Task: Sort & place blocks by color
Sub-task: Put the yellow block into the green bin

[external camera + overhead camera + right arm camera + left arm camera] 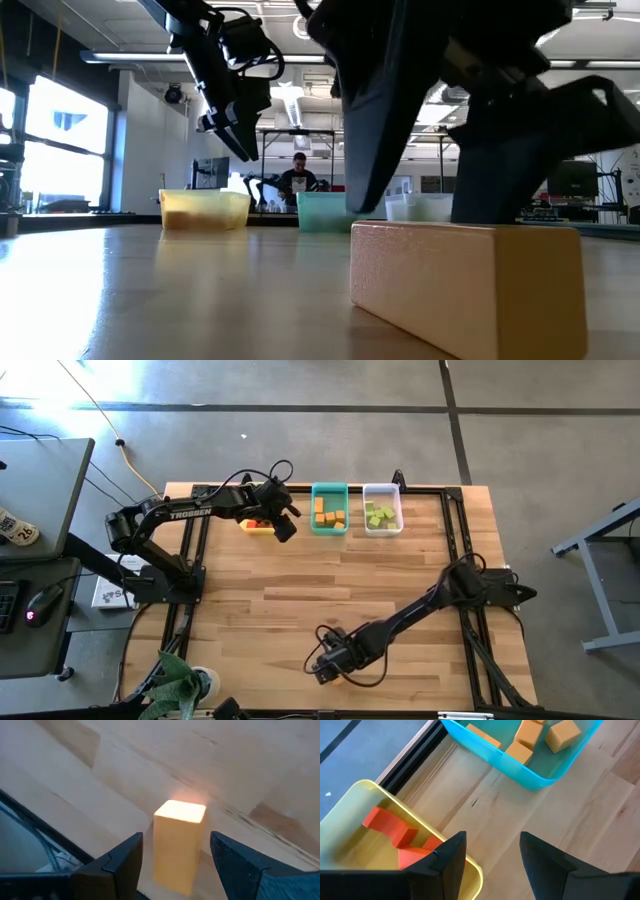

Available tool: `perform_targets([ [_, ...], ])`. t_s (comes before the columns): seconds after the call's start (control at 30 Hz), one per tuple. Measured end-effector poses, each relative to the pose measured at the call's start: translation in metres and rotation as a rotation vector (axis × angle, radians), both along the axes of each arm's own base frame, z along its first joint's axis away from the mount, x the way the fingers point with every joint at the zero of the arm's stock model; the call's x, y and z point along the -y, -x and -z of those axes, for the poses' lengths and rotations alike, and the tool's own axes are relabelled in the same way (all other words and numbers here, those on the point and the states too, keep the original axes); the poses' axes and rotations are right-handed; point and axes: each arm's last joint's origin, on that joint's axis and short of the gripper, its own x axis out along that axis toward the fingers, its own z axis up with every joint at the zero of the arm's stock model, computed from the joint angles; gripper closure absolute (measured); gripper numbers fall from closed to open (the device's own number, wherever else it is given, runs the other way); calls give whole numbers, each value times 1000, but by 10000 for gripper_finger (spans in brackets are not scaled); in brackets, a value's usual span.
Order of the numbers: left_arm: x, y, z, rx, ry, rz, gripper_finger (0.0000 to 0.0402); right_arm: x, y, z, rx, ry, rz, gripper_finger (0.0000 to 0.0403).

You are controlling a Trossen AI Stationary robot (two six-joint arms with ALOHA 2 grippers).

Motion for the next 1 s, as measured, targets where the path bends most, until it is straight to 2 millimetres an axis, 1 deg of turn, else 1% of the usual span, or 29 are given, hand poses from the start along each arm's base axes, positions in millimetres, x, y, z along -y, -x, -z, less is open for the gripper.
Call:
perform_targets([
  [0.13, 0, 0, 0, -2, 1, 0, 229, -3, -4, 9, 8, -15, -4, 185],
  [0.3, 1, 1, 1, -15, 10, 0, 229, -3, -2, 16, -44, -25, 40, 187],
  [0.37, 2, 2, 2, -30, 21, 1, 229, -2, -1, 17, -73, -22, 63, 196],
  [0.47, 3, 4, 3, -53, 37, 1, 229, -1, 1, 18, -94, -13, 72, 228],
  [0.6, 5, 6, 5, -69, 63, 7, 229, 2, -1, 18, -93, -8, 71, 298],
  [0.7, 5, 6, 5, -55, 85, 22, 229, 6, -3, 18, -93, -11, 71, 301],
  [0.87, 10, 2, 5, -36, 117, 76, 229, 21, -9, 14, -89, -5, 89, 301],
  [1.0, 17, -2, 5, -47, 101, 138, 229, 46, -15, 9, -99, 38, 124, 301],
])
